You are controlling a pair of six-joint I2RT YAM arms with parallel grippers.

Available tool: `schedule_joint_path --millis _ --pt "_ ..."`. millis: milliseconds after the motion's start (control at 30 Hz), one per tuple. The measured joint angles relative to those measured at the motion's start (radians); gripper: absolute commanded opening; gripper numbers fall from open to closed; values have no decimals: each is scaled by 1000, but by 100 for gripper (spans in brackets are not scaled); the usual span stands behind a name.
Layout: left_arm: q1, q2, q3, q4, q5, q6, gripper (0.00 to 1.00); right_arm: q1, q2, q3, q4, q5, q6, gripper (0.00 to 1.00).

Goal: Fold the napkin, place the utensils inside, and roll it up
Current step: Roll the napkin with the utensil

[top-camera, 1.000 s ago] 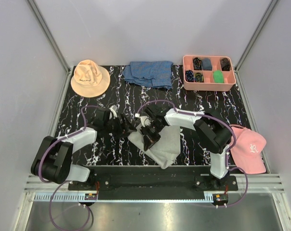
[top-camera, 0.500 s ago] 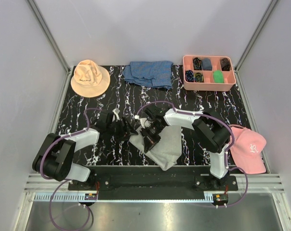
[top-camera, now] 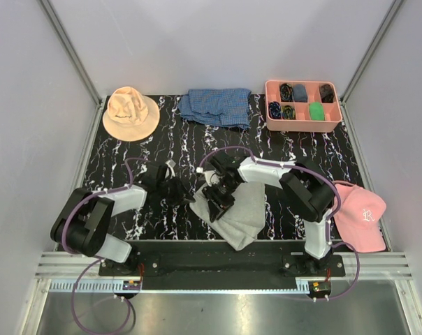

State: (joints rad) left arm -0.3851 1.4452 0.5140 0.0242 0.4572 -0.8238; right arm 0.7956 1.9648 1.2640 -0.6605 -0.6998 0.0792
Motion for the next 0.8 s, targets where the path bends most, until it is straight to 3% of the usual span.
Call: schedule_joint_path --millis 100,233,433,800 --pt "-1 16 3 1 7 13 4 0 -23 0 -3 35 20 67" --pt "-3 16 8 -3 10 24 0 0 -100 0 -3 91 64 78" --pt "-8 16 8 -5 11 45 0 -44 -192 0 3 193 179 79" --pt "-15 13 26 -44 10 90 0 -166 -99 -2 13 266 296 79"
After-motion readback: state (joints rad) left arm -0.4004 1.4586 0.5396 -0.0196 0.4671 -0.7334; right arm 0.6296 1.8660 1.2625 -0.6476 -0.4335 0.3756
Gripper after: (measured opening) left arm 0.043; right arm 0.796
